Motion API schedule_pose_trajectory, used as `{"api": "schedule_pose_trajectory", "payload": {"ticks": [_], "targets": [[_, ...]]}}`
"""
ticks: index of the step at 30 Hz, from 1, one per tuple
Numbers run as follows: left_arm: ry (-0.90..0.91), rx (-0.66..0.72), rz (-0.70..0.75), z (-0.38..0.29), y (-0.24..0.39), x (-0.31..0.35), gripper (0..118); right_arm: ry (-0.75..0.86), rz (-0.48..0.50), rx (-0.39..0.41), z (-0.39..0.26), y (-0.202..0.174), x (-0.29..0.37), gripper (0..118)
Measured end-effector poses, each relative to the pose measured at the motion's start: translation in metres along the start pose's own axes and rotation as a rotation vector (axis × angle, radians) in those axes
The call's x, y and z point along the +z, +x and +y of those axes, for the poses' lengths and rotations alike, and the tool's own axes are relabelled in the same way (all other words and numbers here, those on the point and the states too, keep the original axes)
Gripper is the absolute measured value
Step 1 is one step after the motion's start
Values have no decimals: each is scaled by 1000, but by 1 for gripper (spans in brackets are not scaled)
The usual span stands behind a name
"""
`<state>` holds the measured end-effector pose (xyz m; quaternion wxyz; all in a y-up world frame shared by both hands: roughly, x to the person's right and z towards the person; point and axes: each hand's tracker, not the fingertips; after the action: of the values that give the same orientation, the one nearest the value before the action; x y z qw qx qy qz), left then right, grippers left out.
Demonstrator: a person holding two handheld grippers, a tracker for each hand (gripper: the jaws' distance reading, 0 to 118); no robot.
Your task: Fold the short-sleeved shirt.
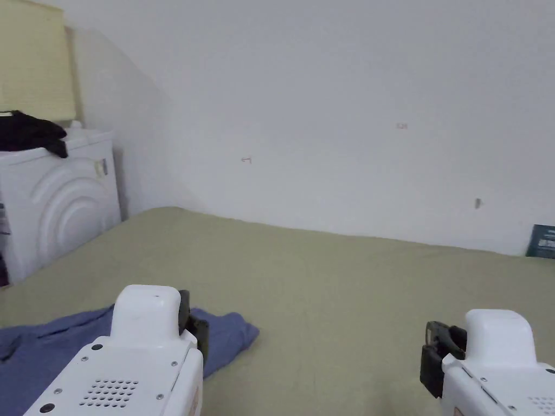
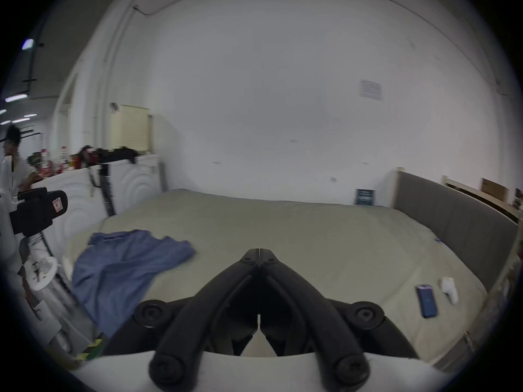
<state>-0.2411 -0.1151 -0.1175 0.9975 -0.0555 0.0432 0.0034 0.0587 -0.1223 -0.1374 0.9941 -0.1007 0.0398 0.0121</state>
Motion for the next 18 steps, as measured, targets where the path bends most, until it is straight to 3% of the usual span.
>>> {"api": "schedule_pose_trajectory", "payload": {"ticks": [5,10,18], "targets": [[-23,-10,228,3,-67,51,0,-3,263,42,9,-79,-17,1],[-37,30,361,-6,-105,88,0,-33,428,42,0,-131,-21,1],[-94,42,331,-20,-110,64,0,-85,422,48,-12,-126,-35,1]]}}
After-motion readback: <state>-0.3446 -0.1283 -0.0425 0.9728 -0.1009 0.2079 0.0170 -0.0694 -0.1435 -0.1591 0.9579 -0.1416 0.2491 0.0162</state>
